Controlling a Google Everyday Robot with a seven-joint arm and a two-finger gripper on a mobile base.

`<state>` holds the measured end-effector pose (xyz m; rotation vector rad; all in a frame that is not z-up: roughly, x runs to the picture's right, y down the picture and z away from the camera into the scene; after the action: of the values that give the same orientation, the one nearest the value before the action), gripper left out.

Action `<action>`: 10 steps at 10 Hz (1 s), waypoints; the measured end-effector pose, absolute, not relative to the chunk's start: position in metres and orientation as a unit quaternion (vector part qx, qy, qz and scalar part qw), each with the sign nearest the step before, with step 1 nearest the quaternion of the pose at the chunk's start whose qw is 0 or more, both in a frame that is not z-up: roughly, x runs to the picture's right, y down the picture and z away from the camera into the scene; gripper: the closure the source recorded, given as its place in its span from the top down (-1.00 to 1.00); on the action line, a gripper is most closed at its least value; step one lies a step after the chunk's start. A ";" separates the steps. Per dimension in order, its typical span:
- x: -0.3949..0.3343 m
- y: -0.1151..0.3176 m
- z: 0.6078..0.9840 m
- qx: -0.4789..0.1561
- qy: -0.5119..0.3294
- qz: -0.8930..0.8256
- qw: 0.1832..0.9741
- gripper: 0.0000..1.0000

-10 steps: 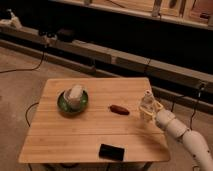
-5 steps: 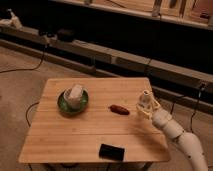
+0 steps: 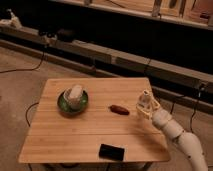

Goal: Stand the bottle upright

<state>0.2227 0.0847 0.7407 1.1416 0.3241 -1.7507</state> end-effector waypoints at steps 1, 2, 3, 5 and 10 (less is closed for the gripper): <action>0.223 0.085 0.741 0.470 0.133 -0.721 0.491 -1.00; 0.226 0.089 0.747 0.466 0.129 -0.723 0.494 -1.00; 0.227 0.089 0.747 0.466 0.128 -0.722 0.495 -1.00; 0.226 0.089 0.748 0.466 0.127 -0.722 0.495 -1.00; 0.225 0.089 0.747 0.470 0.124 -0.721 0.494 -1.00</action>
<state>0.2247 0.0894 0.7467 1.1407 0.3008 -1.7473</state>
